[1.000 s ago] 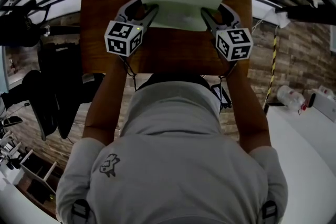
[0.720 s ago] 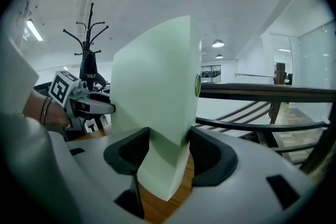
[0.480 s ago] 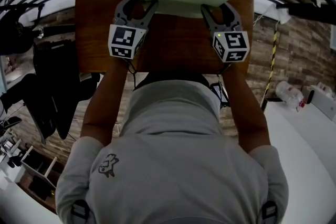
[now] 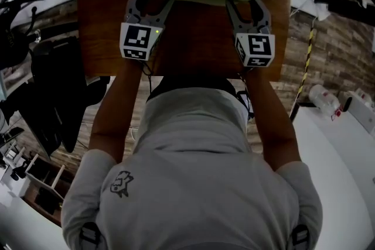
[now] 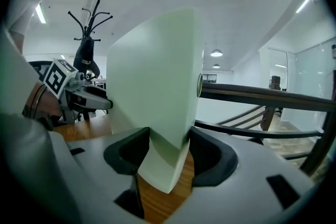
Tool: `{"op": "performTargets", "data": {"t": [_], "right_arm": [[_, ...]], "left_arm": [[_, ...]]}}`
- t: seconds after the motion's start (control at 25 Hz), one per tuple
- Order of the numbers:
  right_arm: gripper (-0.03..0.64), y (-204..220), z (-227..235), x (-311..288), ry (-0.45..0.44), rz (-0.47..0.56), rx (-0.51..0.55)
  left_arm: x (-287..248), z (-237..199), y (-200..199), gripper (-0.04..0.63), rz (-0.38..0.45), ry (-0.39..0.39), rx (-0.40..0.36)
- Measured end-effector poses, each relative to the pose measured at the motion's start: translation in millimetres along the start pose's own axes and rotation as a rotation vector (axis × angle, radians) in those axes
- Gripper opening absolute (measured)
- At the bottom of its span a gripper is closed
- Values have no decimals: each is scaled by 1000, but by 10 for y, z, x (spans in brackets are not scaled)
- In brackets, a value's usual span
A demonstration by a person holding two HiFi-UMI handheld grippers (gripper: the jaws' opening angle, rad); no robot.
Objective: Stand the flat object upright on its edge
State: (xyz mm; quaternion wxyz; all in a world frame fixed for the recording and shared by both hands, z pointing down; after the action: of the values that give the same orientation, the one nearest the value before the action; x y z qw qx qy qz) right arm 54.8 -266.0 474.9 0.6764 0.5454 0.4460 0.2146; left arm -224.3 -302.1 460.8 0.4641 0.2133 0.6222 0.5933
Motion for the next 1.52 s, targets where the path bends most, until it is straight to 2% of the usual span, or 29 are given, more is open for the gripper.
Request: {"op": "performTargets", "data": {"t": [0.44, 0.84, 1.2, 1.52], "right_arm": [[242, 376, 63, -235, -10, -4, 15], [242, 500, 83, -291, -10, -12, 37], [244, 551, 53, -237, -37, 10, -20], [244, 533, 26, -244, -33, 21, -57]], "left_arm": [[-182, 22, 403, 221, -25, 5, 10], [-247, 38, 553, 223, -28, -2, 20], [-227, 57, 584, 255, -22, -11, 11], [-225, 47, 602, 276, -28, -28, 32]]}}
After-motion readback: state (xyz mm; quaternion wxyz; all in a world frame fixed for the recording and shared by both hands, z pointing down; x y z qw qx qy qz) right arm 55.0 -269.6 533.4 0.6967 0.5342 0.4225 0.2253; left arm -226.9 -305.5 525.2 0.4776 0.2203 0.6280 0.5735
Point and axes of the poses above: the fingertips, and each gripper's own axes: x backward along the fingers, z to its right, y out of its underside, the point moved 10 cm from there along x, backward along the fingers, and after that the axes turned 8 degrees about -y, right-handed, at the moved point
